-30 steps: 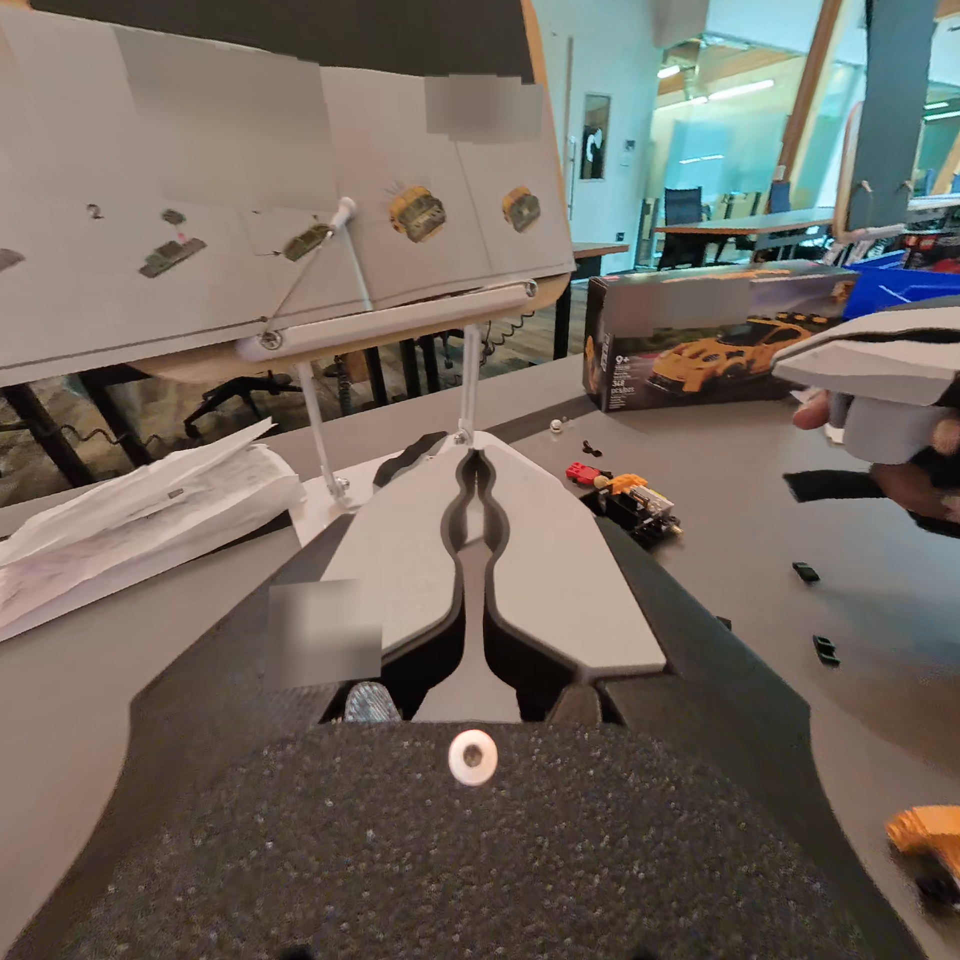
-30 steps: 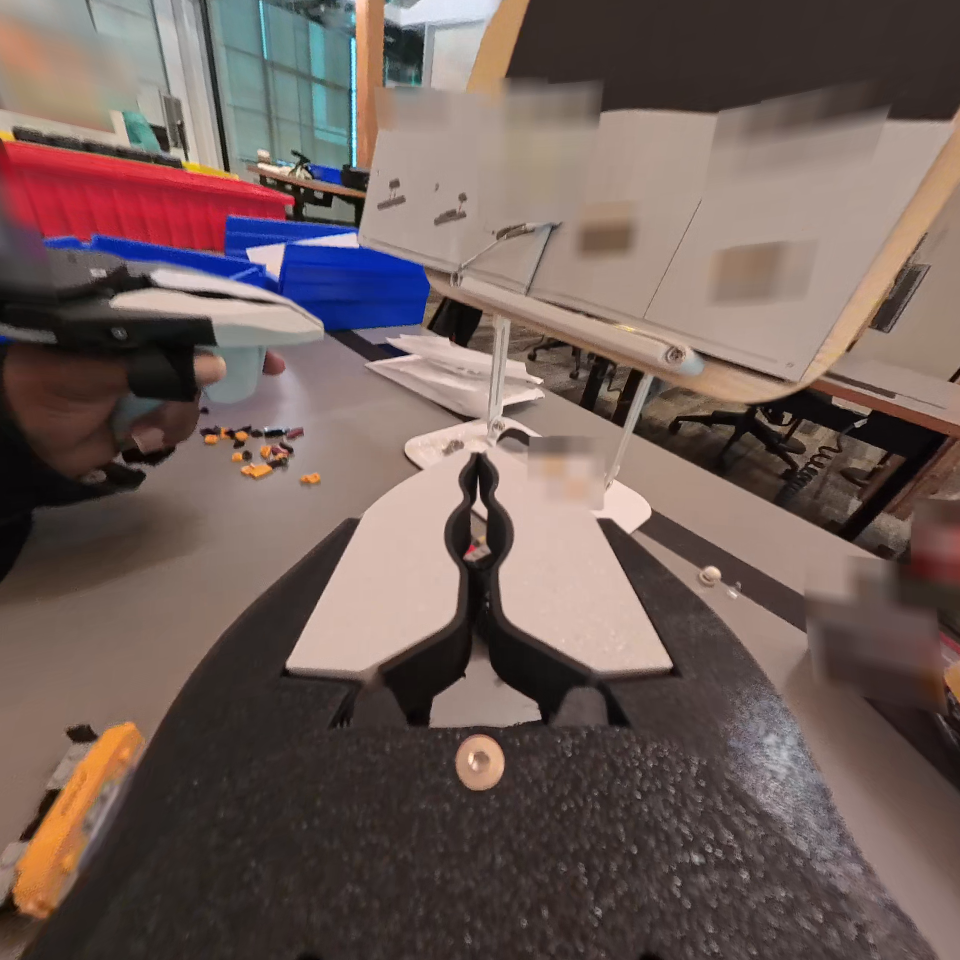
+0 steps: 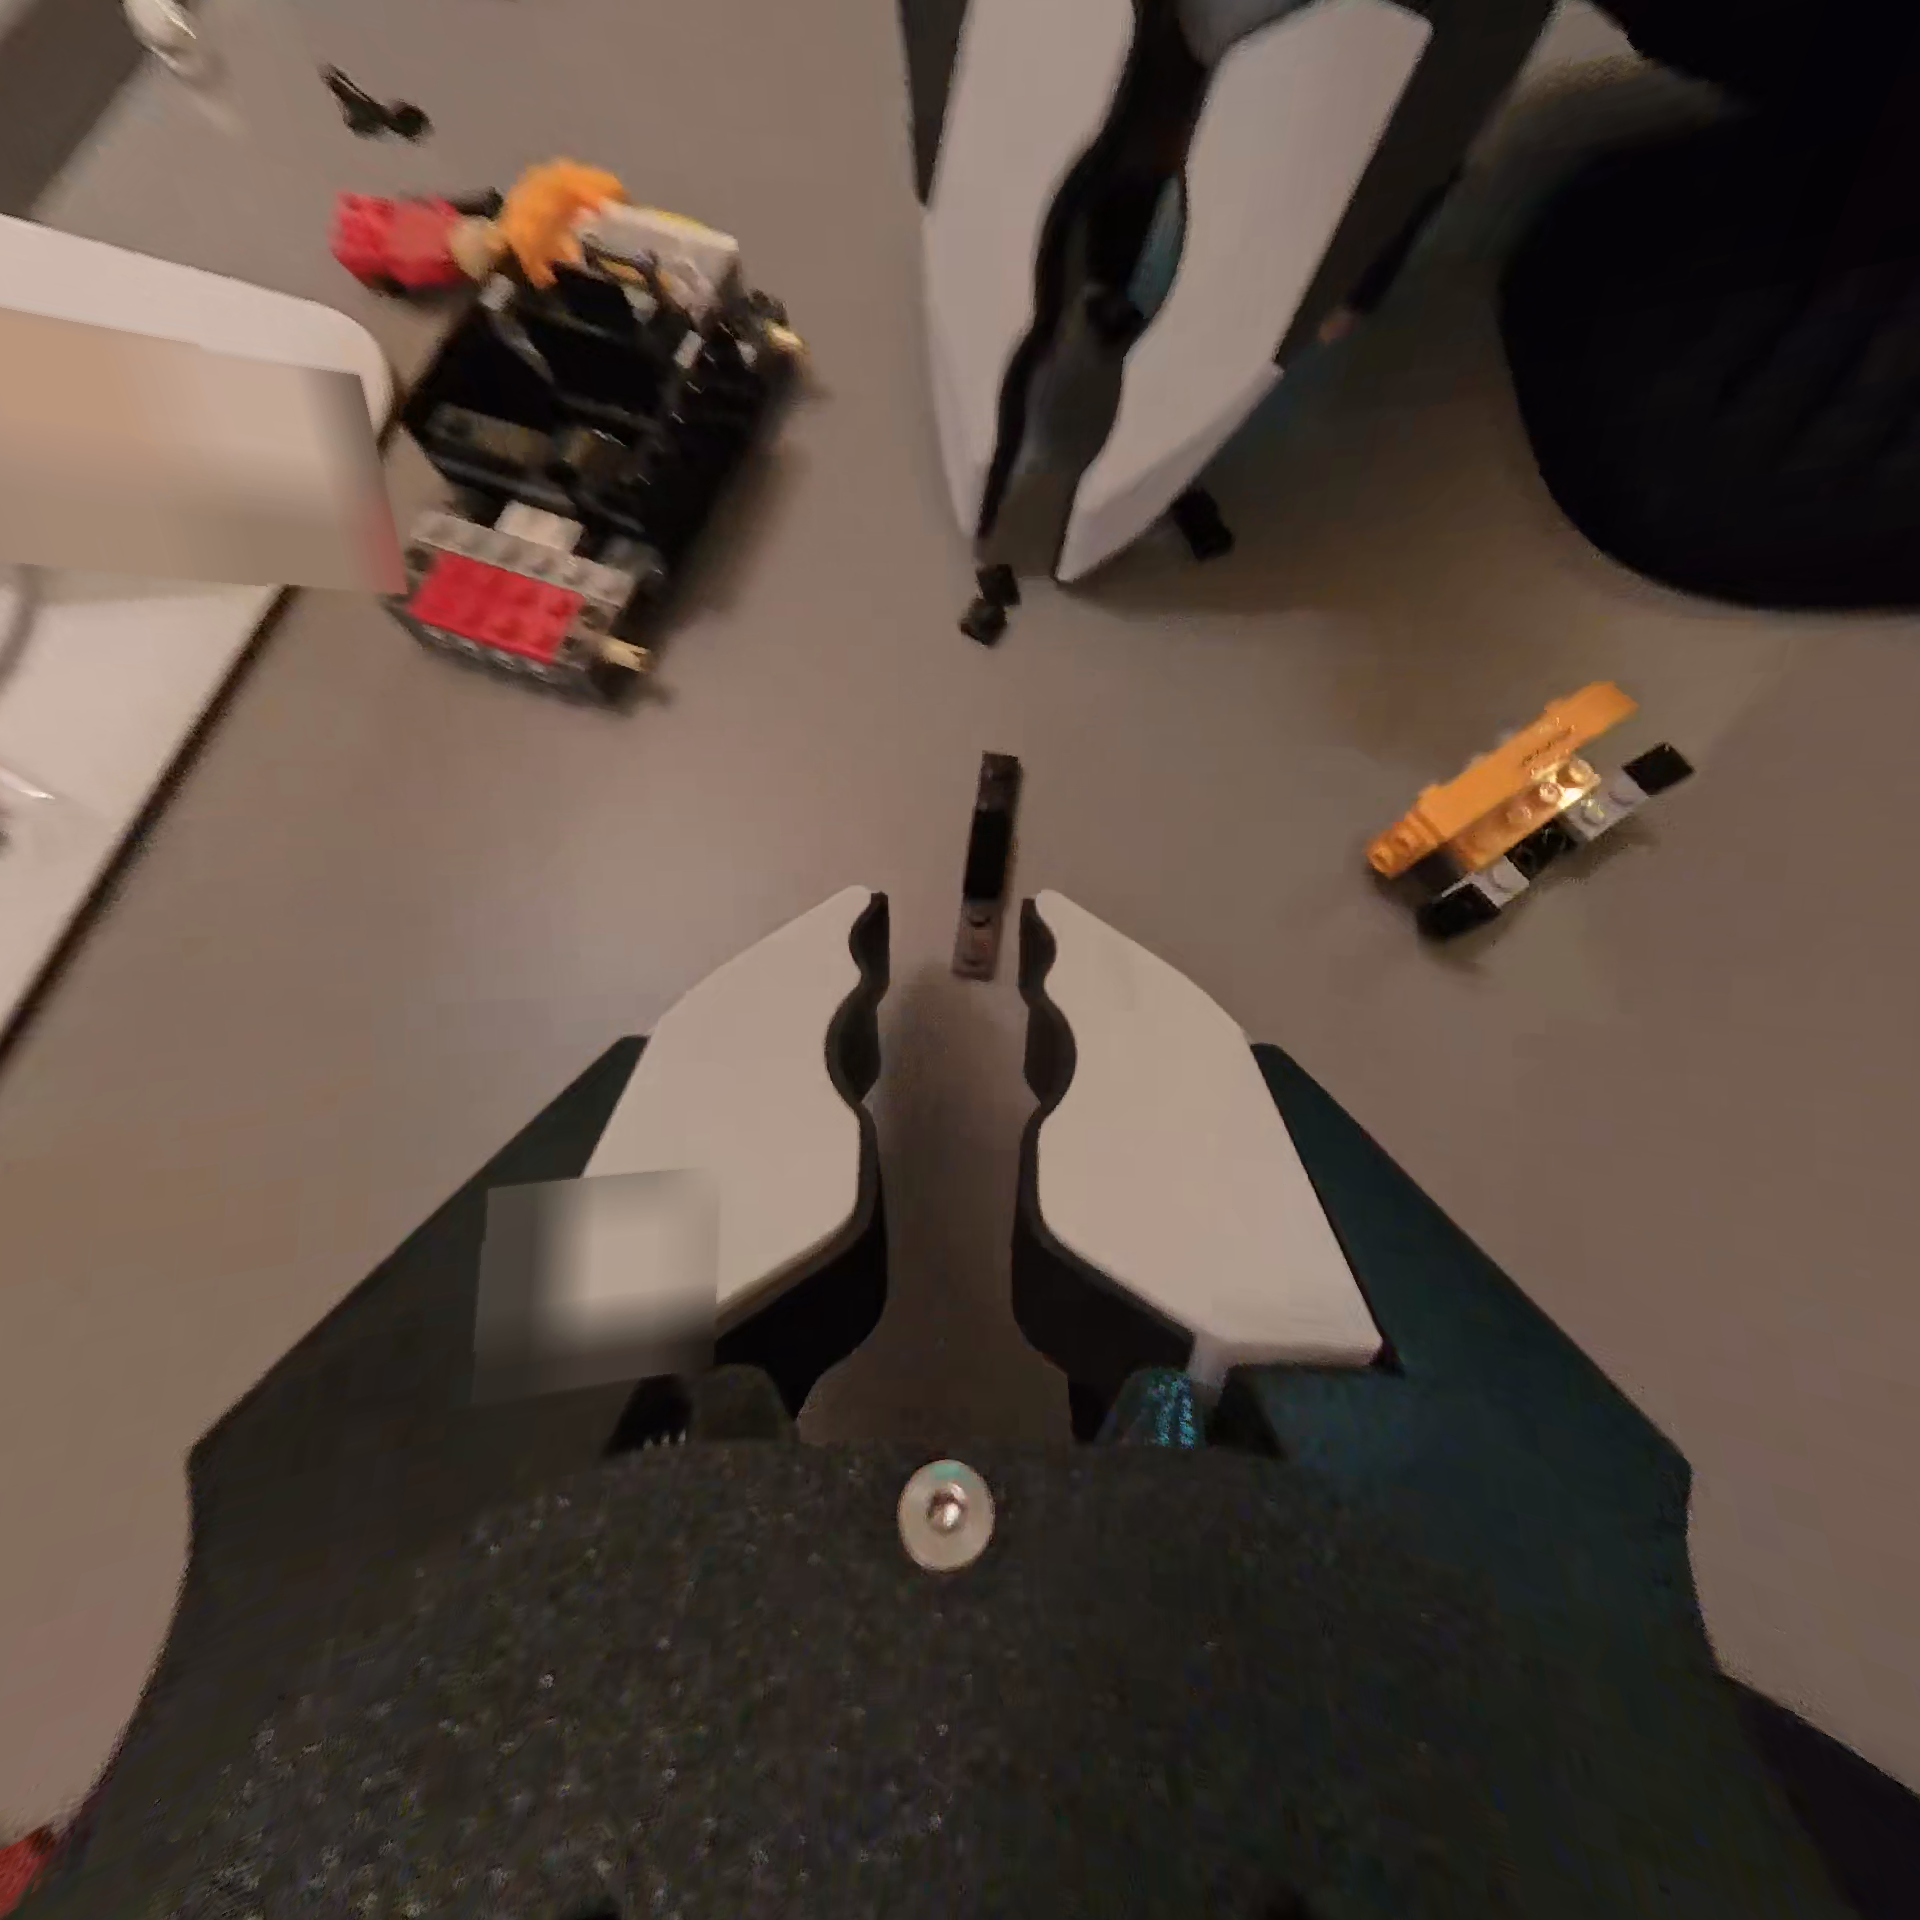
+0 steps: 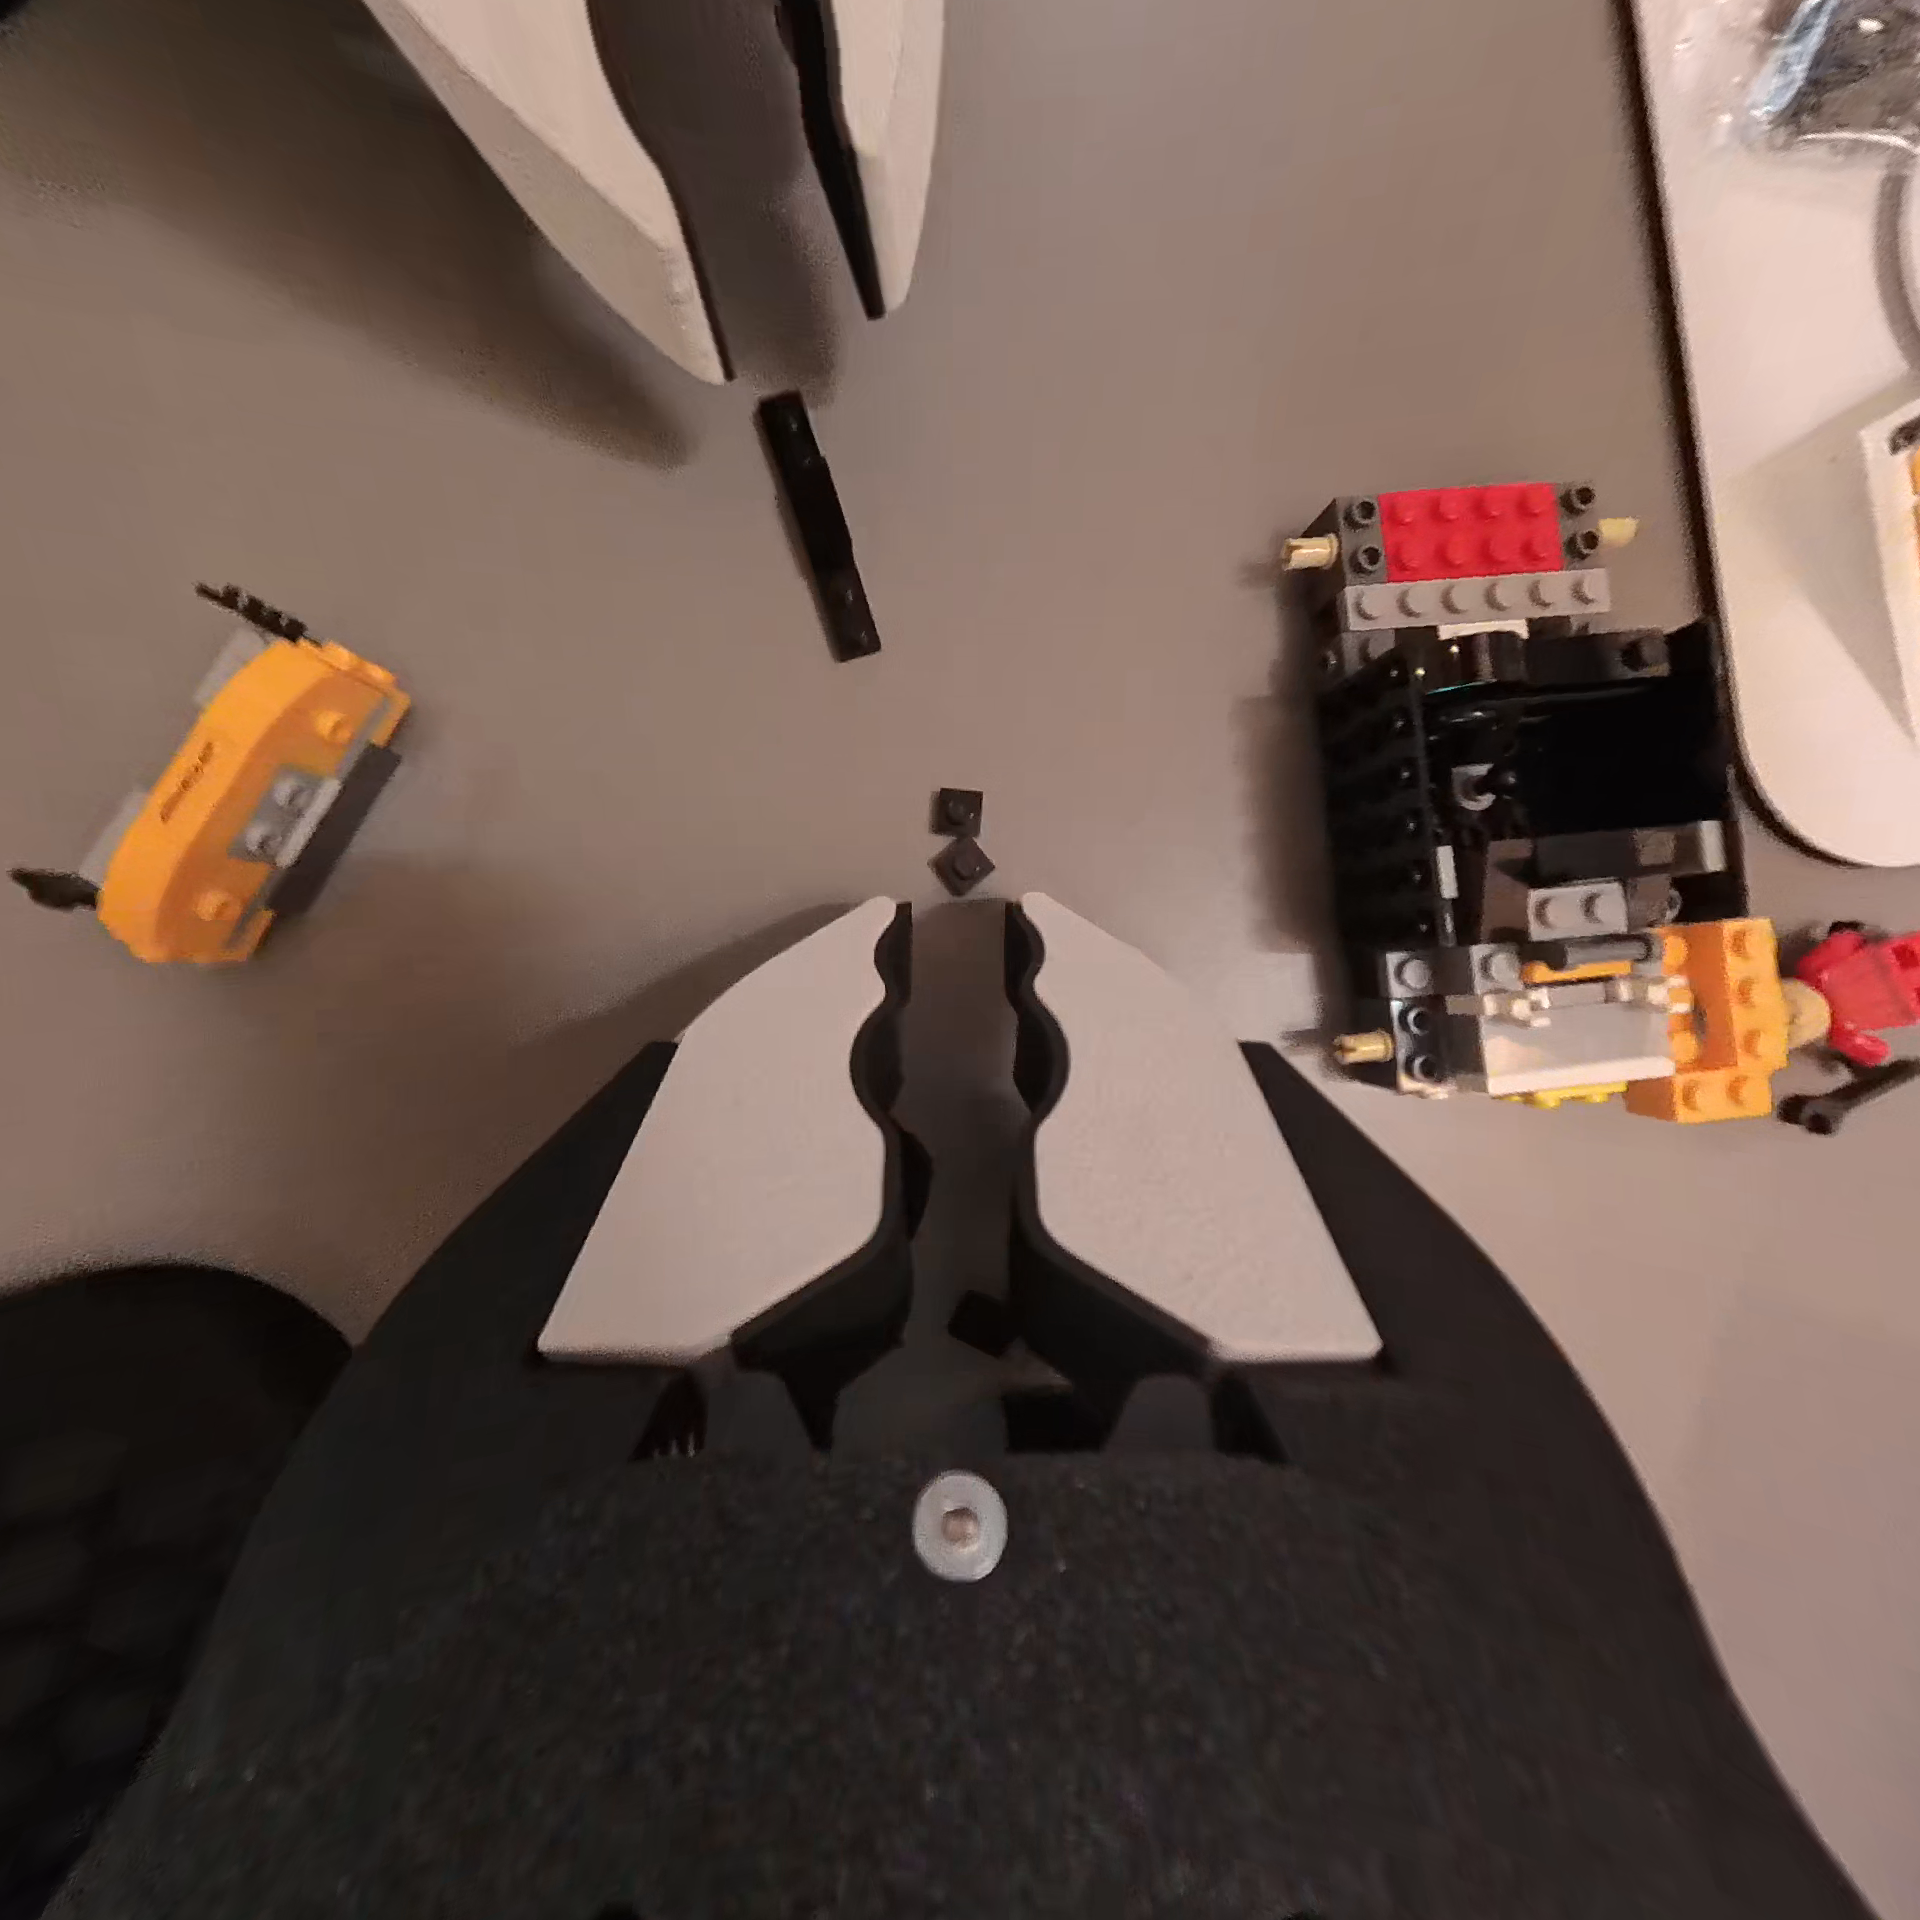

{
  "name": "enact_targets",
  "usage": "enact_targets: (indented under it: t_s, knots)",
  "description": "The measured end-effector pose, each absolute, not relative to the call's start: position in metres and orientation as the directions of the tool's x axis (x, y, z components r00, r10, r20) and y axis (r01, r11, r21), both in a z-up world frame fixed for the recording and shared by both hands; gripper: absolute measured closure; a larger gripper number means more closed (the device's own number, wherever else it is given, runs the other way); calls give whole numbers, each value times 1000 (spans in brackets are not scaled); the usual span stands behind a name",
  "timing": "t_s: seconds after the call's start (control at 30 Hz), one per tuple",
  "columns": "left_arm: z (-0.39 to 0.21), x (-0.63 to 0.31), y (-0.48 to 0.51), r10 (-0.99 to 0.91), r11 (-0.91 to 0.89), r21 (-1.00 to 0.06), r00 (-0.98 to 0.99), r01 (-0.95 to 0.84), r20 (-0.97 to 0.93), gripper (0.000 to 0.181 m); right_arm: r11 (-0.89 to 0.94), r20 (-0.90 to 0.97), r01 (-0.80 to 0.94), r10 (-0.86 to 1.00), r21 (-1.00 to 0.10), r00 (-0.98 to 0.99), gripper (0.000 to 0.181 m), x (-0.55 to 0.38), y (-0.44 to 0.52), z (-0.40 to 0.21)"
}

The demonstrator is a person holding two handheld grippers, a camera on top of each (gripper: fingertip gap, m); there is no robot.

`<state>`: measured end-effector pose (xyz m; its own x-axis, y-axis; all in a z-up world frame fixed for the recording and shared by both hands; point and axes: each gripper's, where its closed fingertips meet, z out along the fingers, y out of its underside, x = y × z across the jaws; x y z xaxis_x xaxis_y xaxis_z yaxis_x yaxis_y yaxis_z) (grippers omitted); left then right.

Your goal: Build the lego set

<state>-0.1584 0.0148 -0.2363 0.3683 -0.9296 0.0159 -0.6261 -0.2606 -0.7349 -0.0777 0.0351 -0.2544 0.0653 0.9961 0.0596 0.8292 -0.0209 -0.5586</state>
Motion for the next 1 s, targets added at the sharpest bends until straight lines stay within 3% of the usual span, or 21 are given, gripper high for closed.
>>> enact_targets:
  t_s: [0.33,0.77,1.0]
  knots:
    - [-256,-155,5,-947,-254,-671,321,-696,25,163,175,-1,859,980,-482,-200,168,-85,35,-256]
    - [-256,-153,4,-952,-231,-670,305,-706,8,173,189,-1,854,976,-484,-216,174,-86,30,-255]
    - [-255,-149,-2,-963,-200,-666,268,-718,1,173,187,18,804,976,-565,-215,174,-106,12,-230]
